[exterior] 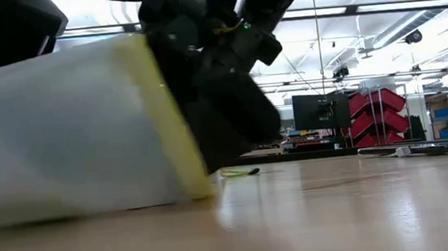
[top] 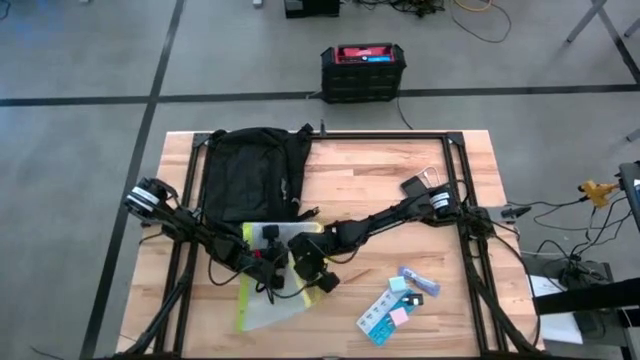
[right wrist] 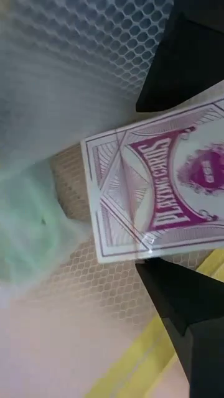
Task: Unpack backpack
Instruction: Remove the light red game card from the zip bag
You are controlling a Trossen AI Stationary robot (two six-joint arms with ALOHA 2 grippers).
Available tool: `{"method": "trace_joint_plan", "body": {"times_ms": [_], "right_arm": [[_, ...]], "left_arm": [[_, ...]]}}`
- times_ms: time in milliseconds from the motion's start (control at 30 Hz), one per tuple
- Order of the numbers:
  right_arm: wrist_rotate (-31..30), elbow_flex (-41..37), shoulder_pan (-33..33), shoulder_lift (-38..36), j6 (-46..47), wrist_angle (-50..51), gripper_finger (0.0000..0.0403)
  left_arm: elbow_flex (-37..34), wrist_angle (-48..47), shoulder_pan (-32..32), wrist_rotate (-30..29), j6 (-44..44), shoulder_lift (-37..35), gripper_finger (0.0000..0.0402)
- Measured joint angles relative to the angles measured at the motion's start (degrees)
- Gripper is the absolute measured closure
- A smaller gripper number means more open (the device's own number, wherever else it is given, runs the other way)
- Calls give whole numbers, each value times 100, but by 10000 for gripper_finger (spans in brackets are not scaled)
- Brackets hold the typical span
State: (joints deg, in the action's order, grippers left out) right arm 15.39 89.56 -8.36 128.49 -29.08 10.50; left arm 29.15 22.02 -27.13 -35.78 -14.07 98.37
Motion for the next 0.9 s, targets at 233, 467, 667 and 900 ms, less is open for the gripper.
{"method": "trace_joint_plan", "body": {"times_ms": [233, 467, 667, 900], "right_arm": [[-384, 17, 0, 167, 279, -216, 75], [-455, 20, 2, 240, 294, -144, 121], [-505, 15, 2, 165, 389, -108, 121], [-713, -7, 5, -131, 578, 396, 121]], "left_arm": [[-3, -142, -9, -79, 12, -15, 402], [-2, -197, -7, -115, 7, -20, 402], [0, -262, -7, -122, -14, -41, 402], [4, -521, -3, -165, -52, -143, 402]]}}
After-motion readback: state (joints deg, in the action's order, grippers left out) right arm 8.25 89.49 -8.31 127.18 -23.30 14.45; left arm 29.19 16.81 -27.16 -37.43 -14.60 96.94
